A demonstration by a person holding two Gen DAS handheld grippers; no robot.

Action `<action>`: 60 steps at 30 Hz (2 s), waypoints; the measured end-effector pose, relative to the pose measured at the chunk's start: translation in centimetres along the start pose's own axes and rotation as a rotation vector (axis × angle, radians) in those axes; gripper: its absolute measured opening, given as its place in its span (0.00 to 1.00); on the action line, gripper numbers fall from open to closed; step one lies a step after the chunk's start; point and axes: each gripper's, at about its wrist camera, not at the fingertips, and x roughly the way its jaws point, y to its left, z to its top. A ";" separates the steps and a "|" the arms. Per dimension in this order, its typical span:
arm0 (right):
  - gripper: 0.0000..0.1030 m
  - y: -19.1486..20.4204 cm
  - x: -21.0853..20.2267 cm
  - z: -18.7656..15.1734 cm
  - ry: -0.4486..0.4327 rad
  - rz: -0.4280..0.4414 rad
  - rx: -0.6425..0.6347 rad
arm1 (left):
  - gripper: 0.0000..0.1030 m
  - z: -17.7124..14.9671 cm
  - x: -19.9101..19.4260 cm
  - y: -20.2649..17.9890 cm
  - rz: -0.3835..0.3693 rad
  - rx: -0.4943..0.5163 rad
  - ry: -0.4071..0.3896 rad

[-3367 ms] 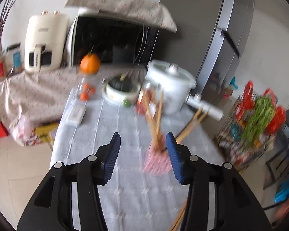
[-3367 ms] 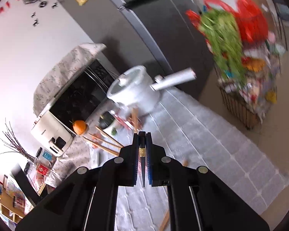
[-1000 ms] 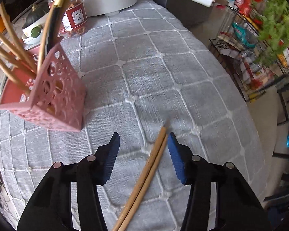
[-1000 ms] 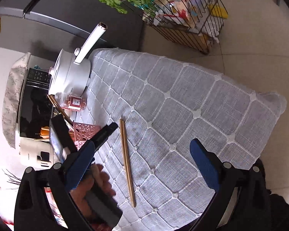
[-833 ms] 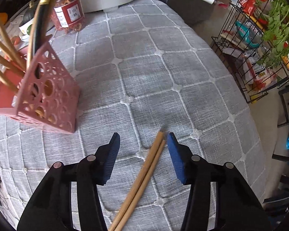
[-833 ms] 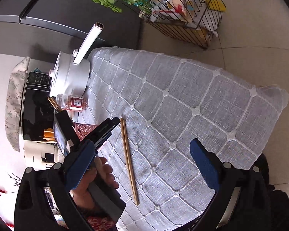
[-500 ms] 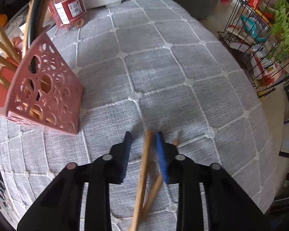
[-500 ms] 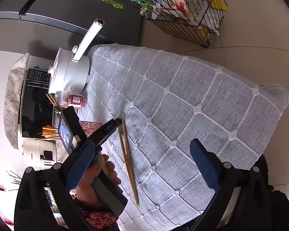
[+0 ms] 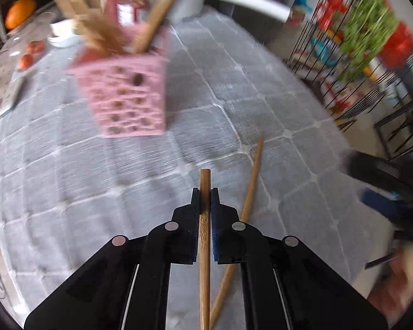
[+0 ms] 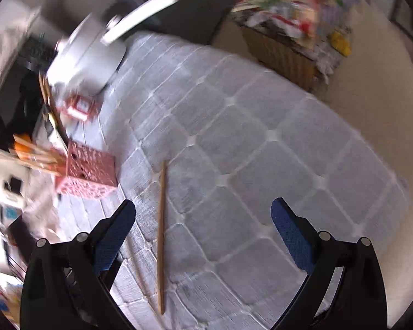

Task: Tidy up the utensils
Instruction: 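Grasp a wooden chopstick with the left tool while the right tool grasps the last one, then carry both chopsticks into the pink holder and open both tools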

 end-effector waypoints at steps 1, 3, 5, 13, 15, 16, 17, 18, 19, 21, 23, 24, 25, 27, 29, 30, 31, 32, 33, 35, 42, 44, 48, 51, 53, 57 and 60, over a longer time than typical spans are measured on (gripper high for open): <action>0.93 0.9 0.7 0.0 0.000 -0.018 -0.021 | 0.06 -0.4 -1.2 0.5 -0.003 -0.003 -0.024; 0.90 2.3 1.9 0.0 0.007 -0.040 -0.050 | 0.06 -1.1 -3.4 1.6 -0.014 -0.013 -0.069; 0.77 4.0 3.3 0.3 0.013 -0.088 -0.095 | 0.06 -1.7 -5.8 2.8 -0.020 -0.017 -0.126; 0.16 6.9 7.6 -0.7 0.001 -0.294 -0.249 | 0.06 -2.1 -10.6 5.2 -0.017 -0.024 -0.279; 0.11 6.7 7.2 -1.0 0.009 -0.257 -0.223 | 0.06 -1.9 -11.5 5.6 -0.035 -0.038 -0.302; 0.09 6.4 6.7 -1.2 0.017 -0.223 -0.203 | 0.06 -2.2 -12.2 6.1 -0.044 -0.040 -0.309; 0.08 6.4 6.2 -1.4 0.013 -0.198 -0.192 | 0.06 -2.3 -12.6 6.4 -0.052 -0.043 -0.319; 0.08 6.2 5.2 -1.8 -0.004 -0.168 -0.186 | 0.06 -2.3 -13.1 6.3 -0.059 -0.047 -0.330; 0.08 6.2 3.9 -2.1 -0.028 -0.140 -0.187 | 0.06 -2.5 -13.8 6.4 -0.069 -0.048 -0.345; 0.08 6.2 0.4 -2.8 -0.093 -0.069 -0.198 | 0.06 -2.7 -14.9 6.4 -0.082 -0.048 -0.370; 0.07 6.2 -3.2 -3.2 -0.152 -0.003 -0.207 | 0.06 -2.8 -15.8 6.3 -0.095 -0.055 -0.393; 0.07 6.2 -5.1 -3.4 -0.187 0.025 -0.216 | 0.06 -2.8 -16.2 6.2 -0.098 -0.059 -0.405; 0.06 6.3 -6.8 -3.5 -0.222 0.049 -0.226 | 0.06 -2.7 -16.8 6.0 -0.101 -0.064 -0.423; 0.05 6.5 -7.9 -3.6 -0.245 0.066 -0.230 | 0.06 -2.2 -17.6 5.8 -0.106 -0.076 -0.453; 0.04 7.1 -10.2 -3.6 -0.288 0.110 -0.229 | 0.06 -0.9 -18.7 5.6 -0.114 -0.094 -0.485; 0.04 7.3 -11.5 -3.4 -0.313 0.135 -0.225 | 0.06 0.1 -19.4 5.4 -0.116 -0.102 -0.501; 0.04 7.6 -12.8 -3.1 -0.337 0.158 -0.220 | 0.06 0.9 -19.9 5.2 -0.117 -0.101 -0.511; 0.04 7.7 -13.8 -2.7 -0.358 0.179 -0.218 | 0.06 2.1 -20.6 4.7 -0.116 -0.095 -0.531; 0.04 7.9 -14.5 -2.5 -0.373 0.192 -0.219 | 0.06 2.9 -21.1 4.5 -0.115 -0.090 -0.545; 0.04 8.1 -16.2 -1.4 -0.419 0.192 -0.232 | 0.06 4.9 -22.6 3.6 -0.118 -0.074 -0.578; 0.58 6.2 -4.8 1.0 -0.073 -0.010 -0.233 | 0.06 5.2 -23.2 2.7 -0.114 -0.057 -0.624; 0.47 5.7 -0.6 1.0 0.000 -0.087 -0.220 | 0.06 4.6 -22.4 3.0 -0.122 -0.065 -0.606; 0.42 5.0 6.0 0.9 0.124 -0.159 -0.180 | 0.06 3.8 -21.1 3.9 -0.126 -0.073 -0.577; 0.37 5.9 7.5 0.4 0.097 -0.207 -0.213 | 0.06 3.4 -20.1 4.9 -0.133 -0.086 -0.556; 0.11 6.8 7.7 -0.1 0.060 -0.261 -0.264 | 0.06 3.3 -19.7 5.2 -0.130 -0.090 -0.545; 0.06 7.1 7.0 -1.0 0.015 -0.252 -0.279 | 0.06 3.2 -19.8 5.8 -0.128 -0.097 -0.546; 0.05 7.1 4.5 -1.8 -0.065 -0.225 -0.298 | 0.06 2.9 -20.6 5.8 -0.132 -0.095 -0.561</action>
